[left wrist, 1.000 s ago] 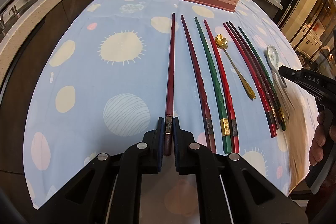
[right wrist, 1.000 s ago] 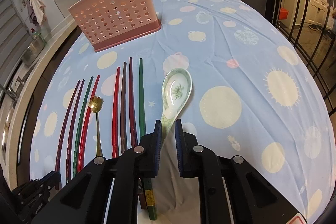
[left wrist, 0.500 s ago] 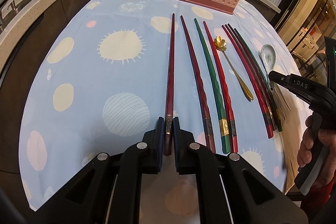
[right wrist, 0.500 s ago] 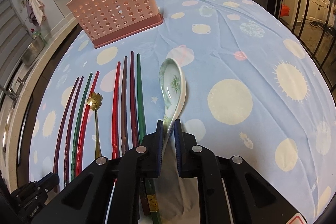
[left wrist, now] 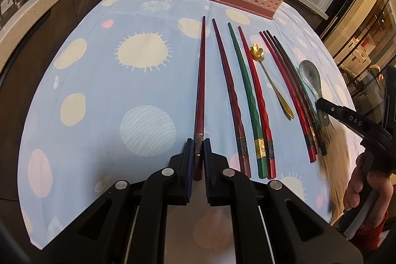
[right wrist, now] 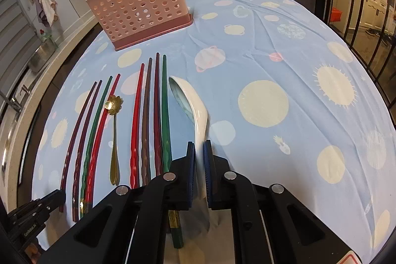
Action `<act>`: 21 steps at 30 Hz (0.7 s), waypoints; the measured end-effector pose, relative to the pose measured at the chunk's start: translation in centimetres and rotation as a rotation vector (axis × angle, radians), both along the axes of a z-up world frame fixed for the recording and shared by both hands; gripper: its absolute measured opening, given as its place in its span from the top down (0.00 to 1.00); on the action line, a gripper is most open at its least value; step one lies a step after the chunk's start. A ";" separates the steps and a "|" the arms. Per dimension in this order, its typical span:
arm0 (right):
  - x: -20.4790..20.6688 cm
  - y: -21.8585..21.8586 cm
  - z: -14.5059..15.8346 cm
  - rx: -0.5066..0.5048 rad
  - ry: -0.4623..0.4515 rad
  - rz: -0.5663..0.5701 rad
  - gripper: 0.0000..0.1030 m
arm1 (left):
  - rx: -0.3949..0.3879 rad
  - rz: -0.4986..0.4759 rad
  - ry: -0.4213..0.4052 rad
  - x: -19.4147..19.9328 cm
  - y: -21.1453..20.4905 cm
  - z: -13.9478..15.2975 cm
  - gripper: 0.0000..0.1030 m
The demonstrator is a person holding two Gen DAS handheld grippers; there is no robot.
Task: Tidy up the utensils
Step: 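Carry the chopstick and spoon over the pink holder while both tools open to drop them in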
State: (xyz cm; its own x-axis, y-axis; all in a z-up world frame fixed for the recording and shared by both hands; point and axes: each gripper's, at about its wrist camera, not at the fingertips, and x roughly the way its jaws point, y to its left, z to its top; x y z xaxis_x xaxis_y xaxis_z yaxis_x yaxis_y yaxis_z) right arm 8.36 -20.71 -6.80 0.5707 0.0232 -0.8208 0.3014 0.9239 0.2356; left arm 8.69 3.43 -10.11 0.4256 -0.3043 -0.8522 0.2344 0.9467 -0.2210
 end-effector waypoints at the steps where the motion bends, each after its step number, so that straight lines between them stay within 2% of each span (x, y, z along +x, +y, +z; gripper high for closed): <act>1: -0.4 0.0 0.3 -0.004 -0.005 0.000 0.92 | 0.001 0.001 0.001 -0.1 0.0 0.1 0.93; 5: -2.1 -0.2 2.0 -0.030 -0.037 -0.002 0.92 | -0.006 0.002 -0.015 -0.8 0.2 1.0 0.93; 12: -4.7 -1.2 5.5 -0.041 -0.124 -0.024 0.92 | -0.031 0.018 -0.114 -1.9 0.9 5.0 0.93; 21: -4.5 -2.3 9.8 -0.077 -0.231 -0.020 0.94 | -0.059 0.027 -0.262 -0.4 0.8 10.8 0.93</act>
State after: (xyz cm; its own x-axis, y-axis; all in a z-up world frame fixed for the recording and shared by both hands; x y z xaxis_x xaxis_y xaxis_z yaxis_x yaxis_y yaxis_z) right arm 3.83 -22.97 3.05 0.7434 -0.0473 -0.6671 0.2657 0.9363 0.2297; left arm 8.32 4.24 0.68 0.6377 -0.3354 -0.6934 0.2654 0.9408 -0.2109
